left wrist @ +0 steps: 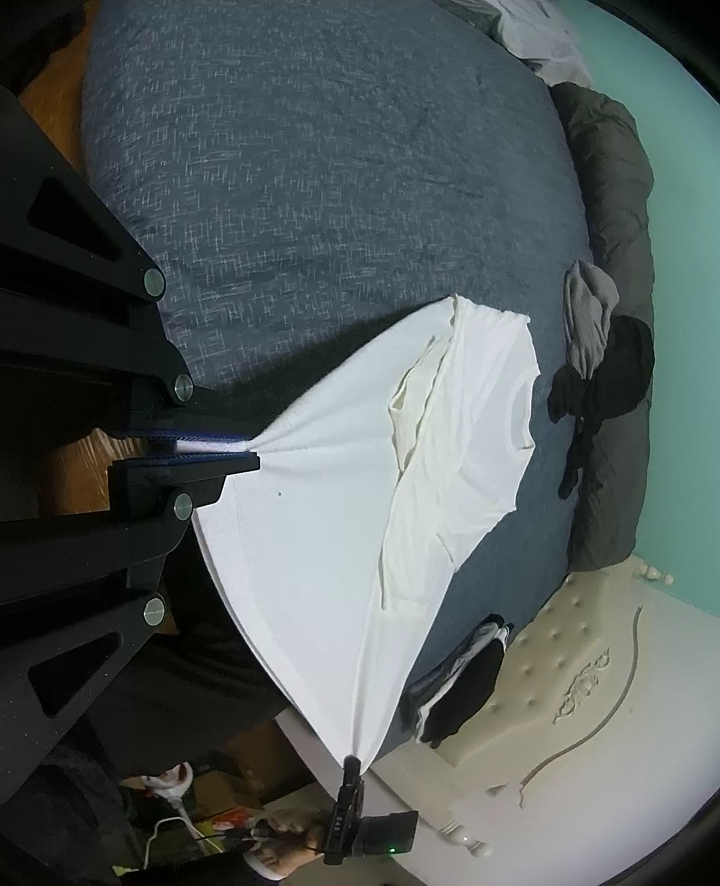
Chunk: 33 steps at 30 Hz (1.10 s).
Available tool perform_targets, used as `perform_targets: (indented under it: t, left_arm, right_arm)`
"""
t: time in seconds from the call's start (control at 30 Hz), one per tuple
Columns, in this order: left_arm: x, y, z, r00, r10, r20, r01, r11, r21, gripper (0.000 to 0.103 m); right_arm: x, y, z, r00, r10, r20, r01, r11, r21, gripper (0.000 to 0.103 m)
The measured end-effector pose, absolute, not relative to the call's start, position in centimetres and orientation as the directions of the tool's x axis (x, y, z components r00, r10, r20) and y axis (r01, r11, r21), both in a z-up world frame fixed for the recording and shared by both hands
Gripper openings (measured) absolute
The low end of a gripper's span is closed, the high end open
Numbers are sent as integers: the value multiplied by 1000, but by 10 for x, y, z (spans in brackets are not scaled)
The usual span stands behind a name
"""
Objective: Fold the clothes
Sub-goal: 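Lift the shirt hem with both grippers and carry it toward the collar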
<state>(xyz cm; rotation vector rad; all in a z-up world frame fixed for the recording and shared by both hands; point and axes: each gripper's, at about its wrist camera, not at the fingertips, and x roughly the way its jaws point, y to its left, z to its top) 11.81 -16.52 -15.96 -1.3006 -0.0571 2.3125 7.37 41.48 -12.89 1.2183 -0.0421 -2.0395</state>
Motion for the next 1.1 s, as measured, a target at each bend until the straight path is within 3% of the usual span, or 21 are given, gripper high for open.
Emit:
perform_targets:
  t: [0.6,1.1]
  left_arm:
    - [71,-155,-173,-415,417,-809,-390,-885,-256,4]
    - [-28,-174,-165,-436,426,-793,-324,-896,-303,4]
  right_arm:
    - [12,387,-127,-269,-605,-749,566,-729,386,5]
    - [-89,382,-113,-307,-582,-753,508,-769,387,5]
